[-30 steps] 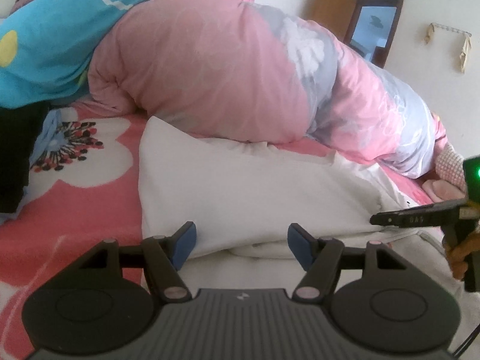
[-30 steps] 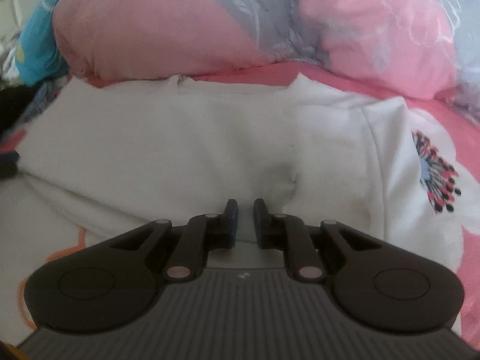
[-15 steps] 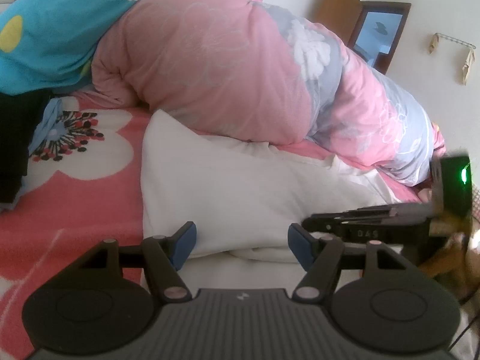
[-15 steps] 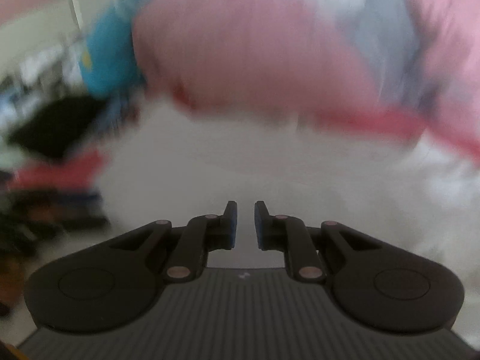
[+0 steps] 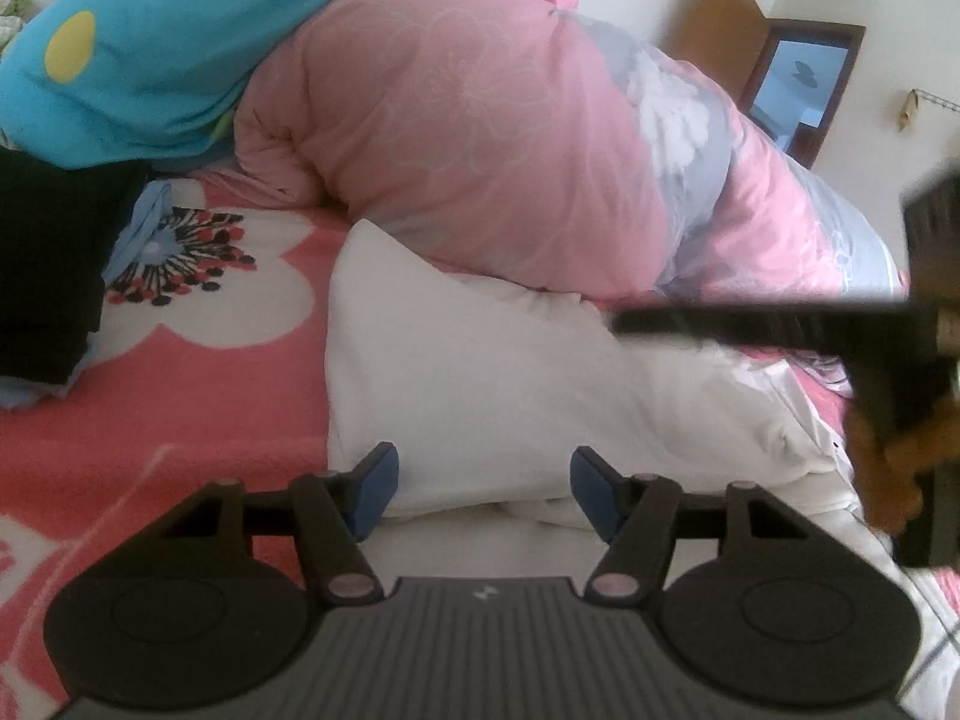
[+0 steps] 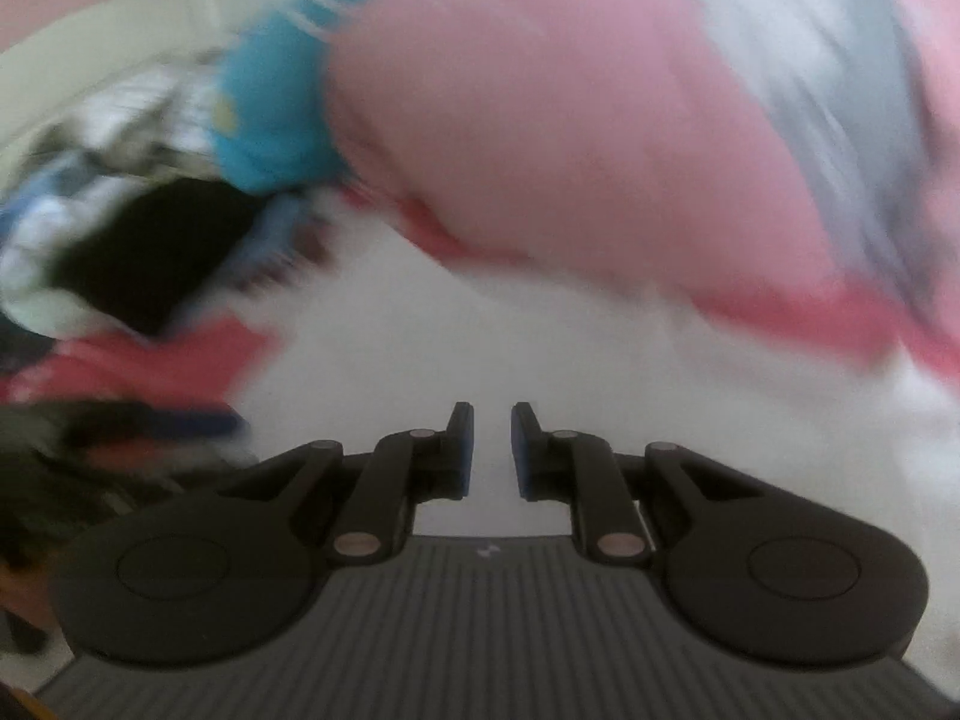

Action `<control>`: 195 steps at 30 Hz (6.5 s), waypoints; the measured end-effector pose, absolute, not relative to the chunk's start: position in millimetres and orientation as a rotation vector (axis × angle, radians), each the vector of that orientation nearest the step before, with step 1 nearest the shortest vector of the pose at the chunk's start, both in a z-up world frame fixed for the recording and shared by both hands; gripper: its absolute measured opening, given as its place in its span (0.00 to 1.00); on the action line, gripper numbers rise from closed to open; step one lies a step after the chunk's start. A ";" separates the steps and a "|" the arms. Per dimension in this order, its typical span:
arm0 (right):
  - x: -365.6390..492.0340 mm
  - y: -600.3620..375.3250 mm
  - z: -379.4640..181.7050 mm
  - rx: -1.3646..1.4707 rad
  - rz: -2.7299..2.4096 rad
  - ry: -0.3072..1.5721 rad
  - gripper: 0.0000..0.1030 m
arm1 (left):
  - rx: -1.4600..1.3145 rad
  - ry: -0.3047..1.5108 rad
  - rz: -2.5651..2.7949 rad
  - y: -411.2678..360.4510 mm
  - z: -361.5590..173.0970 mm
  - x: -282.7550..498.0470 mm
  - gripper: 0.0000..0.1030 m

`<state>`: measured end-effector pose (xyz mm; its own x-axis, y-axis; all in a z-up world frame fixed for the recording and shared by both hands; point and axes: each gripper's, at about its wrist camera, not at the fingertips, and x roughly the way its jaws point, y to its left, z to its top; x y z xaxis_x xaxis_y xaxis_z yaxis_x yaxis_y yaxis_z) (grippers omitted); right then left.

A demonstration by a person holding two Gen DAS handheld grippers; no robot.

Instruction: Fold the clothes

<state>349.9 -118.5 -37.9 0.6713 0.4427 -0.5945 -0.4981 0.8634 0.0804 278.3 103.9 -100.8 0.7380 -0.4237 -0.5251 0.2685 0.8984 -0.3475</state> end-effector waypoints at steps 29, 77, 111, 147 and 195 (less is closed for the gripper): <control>498.3 -14.4 -85.7 -0.209 0.642 0.737 0.11 | -0.251 0.646 -0.383 104.5 -103.2 277.3 0.63; 258.5 -307.0 -57.6 0.228 0.186 0.588 0.15 | -0.183 0.597 -0.334 85.2 -83.5 286.3 0.67; 277.5 -324.0 -94.9 0.362 0.140 0.523 0.10 | 0.173 0.632 -0.178 -43.3 -105.3 298.5 0.78; 257.8 -225.7 -95.5 -0.227 0.424 0.651 0.39 | 0.229 0.606 -0.243 -59.6 -98.0 264.1 0.80; 51.4 -249.2 -78.2 0.288 0.176 0.539 0.62 | 0.000 0.795 -0.242 -3.6 -62.7 87.2 0.92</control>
<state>51.4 -249.2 -78.2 0.8445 0.2392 -0.4791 -0.0890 0.9449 0.3149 87.2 -3.6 -62.7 0.6738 -0.2152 -0.7069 0.2152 0.9723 -0.0910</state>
